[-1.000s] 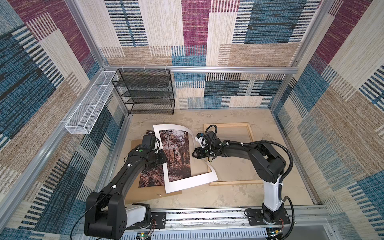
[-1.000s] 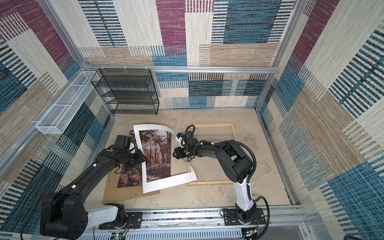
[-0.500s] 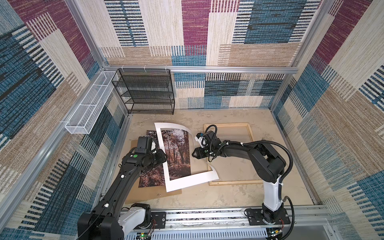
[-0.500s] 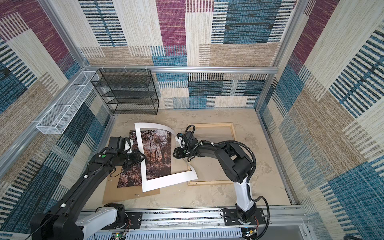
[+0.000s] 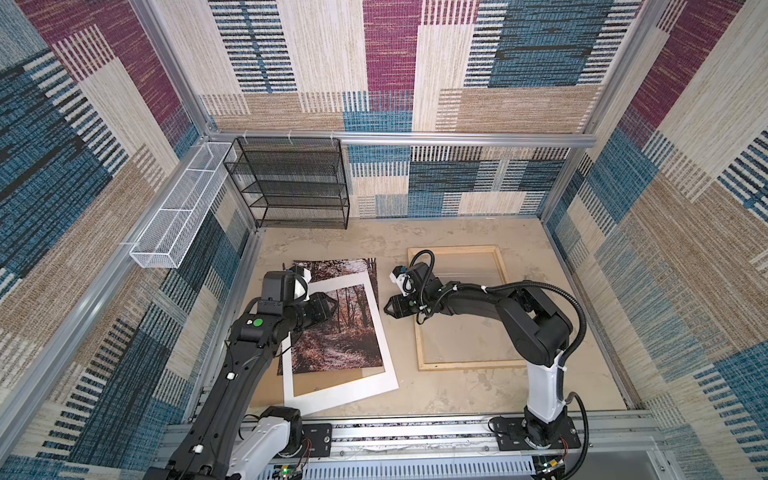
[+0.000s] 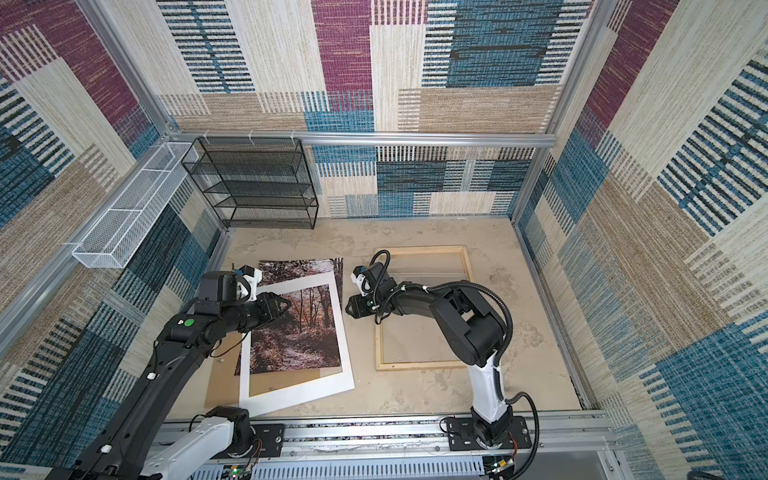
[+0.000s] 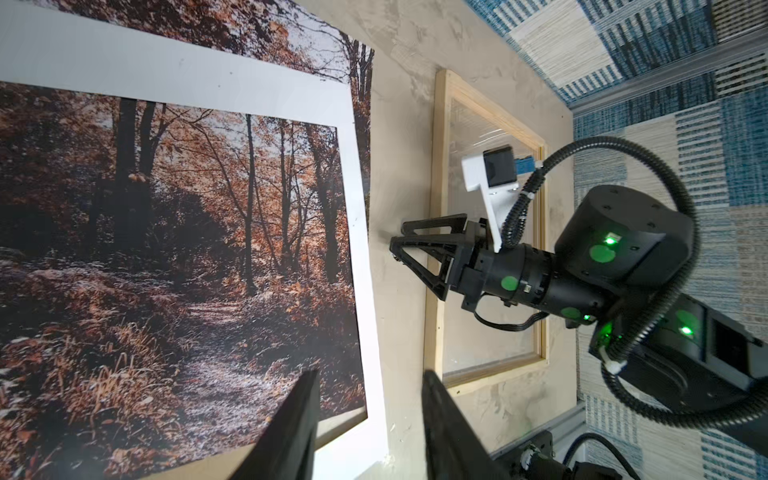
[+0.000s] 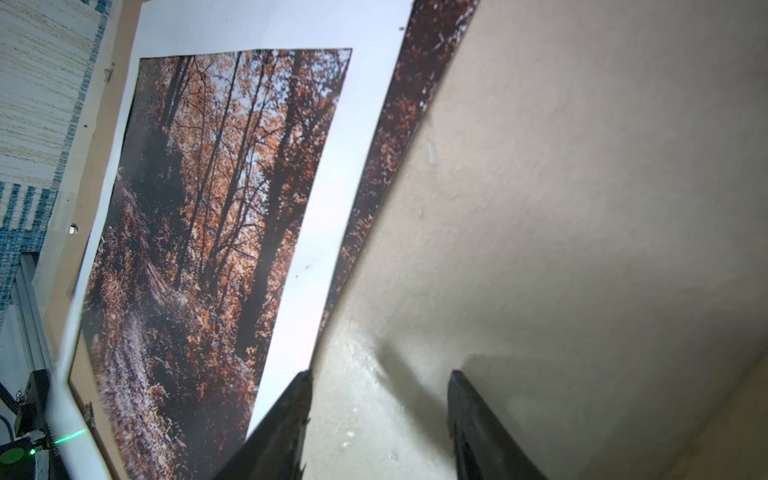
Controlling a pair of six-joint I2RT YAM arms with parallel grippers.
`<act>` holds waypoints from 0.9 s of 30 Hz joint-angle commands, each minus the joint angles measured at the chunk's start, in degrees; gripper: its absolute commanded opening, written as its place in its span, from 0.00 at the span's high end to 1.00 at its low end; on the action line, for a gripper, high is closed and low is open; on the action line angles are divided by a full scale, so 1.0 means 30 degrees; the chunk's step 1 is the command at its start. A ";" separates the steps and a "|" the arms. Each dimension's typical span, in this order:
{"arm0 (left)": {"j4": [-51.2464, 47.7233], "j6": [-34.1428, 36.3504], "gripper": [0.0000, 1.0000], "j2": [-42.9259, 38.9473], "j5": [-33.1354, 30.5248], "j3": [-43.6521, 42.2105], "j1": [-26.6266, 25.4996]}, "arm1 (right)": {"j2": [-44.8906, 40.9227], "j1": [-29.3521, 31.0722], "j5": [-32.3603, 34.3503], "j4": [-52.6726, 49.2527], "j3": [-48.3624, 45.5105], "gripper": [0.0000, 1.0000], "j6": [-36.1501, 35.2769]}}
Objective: Put the photo into the frame
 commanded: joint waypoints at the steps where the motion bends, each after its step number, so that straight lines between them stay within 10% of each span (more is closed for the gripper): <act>1: -0.0158 -0.0138 0.56 -0.0116 -0.0344 0.0206 0.0012 | 0.0041 -0.0006 0.0812 -0.1149 -0.0125 0.45 0.0138; 7: -0.1975 -0.0652 0.49 0.0738 -0.5067 -0.0224 0.0059 | -0.0319 0.0033 0.0518 -0.1005 -0.0232 0.45 -0.0189; 17: -0.0039 -0.1169 0.55 0.4105 -0.5437 -0.1992 0.0114 | -0.0978 0.0078 -0.2900 -0.0222 -0.0591 0.44 -0.0637; 27: -0.1269 -0.2461 0.55 0.6607 -1.0543 -0.3043 0.0129 | -0.0278 0.0091 -0.5255 -0.1110 0.0521 0.45 -0.0475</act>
